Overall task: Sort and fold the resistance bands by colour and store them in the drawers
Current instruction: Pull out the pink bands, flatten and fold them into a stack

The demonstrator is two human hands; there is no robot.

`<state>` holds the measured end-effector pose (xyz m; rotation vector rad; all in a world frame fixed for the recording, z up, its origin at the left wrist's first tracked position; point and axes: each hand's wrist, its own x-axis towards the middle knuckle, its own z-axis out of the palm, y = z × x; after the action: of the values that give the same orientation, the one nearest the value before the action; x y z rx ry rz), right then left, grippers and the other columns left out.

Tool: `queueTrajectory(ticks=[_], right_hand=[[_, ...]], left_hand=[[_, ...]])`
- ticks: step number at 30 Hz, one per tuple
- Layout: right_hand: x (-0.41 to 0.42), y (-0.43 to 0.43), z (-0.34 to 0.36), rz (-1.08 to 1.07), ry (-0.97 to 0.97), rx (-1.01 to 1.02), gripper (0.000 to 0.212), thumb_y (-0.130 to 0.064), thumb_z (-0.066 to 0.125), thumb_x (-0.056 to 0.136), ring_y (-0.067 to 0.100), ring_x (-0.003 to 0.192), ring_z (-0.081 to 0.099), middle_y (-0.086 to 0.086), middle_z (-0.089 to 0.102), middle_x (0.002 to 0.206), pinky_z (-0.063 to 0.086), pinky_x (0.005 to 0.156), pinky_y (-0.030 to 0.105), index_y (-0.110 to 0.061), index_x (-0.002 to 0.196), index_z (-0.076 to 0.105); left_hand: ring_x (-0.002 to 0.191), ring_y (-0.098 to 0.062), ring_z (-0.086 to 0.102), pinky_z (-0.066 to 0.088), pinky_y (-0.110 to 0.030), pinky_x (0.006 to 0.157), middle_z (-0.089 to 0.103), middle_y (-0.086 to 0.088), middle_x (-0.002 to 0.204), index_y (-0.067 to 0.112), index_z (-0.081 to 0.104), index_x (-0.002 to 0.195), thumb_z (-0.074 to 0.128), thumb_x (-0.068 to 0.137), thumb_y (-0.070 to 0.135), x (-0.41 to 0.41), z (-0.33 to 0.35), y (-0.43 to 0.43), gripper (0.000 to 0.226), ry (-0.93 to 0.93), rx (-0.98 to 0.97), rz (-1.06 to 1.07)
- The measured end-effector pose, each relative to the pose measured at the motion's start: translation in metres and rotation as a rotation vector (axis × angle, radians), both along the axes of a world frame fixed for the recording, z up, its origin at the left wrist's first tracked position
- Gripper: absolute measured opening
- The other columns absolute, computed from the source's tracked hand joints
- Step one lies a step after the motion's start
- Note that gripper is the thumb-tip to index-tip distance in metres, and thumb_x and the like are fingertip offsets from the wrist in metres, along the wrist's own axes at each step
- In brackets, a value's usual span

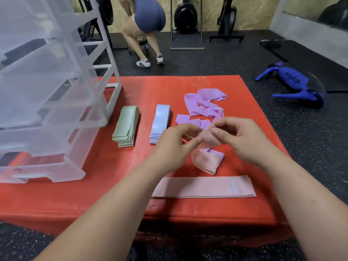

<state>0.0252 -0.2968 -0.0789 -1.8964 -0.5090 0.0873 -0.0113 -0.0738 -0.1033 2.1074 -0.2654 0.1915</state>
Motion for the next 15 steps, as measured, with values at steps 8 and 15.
queueTrajectory(ticks=[8,15], right_hand=[[-0.005,-0.004,0.001,-0.091,0.103,0.186,0.023,-0.006,0.077,0.091,0.015,0.084,0.073,0.011,0.079,0.095,0.057,0.075,0.027,-0.018,0.111,0.077],[-0.017,0.004,0.005,-0.073,-0.021,0.080,0.028,-0.004,0.085,0.082,0.024,0.086,0.077,0.004,0.080,0.090,0.061,0.081,0.031,-0.021,0.102,0.077]], left_hand=[[0.080,-0.023,0.072,0.061,-0.052,0.082,0.080,-0.004,0.088,0.021,0.079,0.096,0.075,0.098,0.022,0.002,-0.004,-0.003,0.005,0.102,-0.234,0.050],[0.075,-0.007,0.066,0.057,-0.031,0.071,0.077,0.007,0.088,0.022,0.078,0.105,0.078,0.097,0.027,-0.009,0.008,-0.006,0.009,0.060,-0.284,0.010]])
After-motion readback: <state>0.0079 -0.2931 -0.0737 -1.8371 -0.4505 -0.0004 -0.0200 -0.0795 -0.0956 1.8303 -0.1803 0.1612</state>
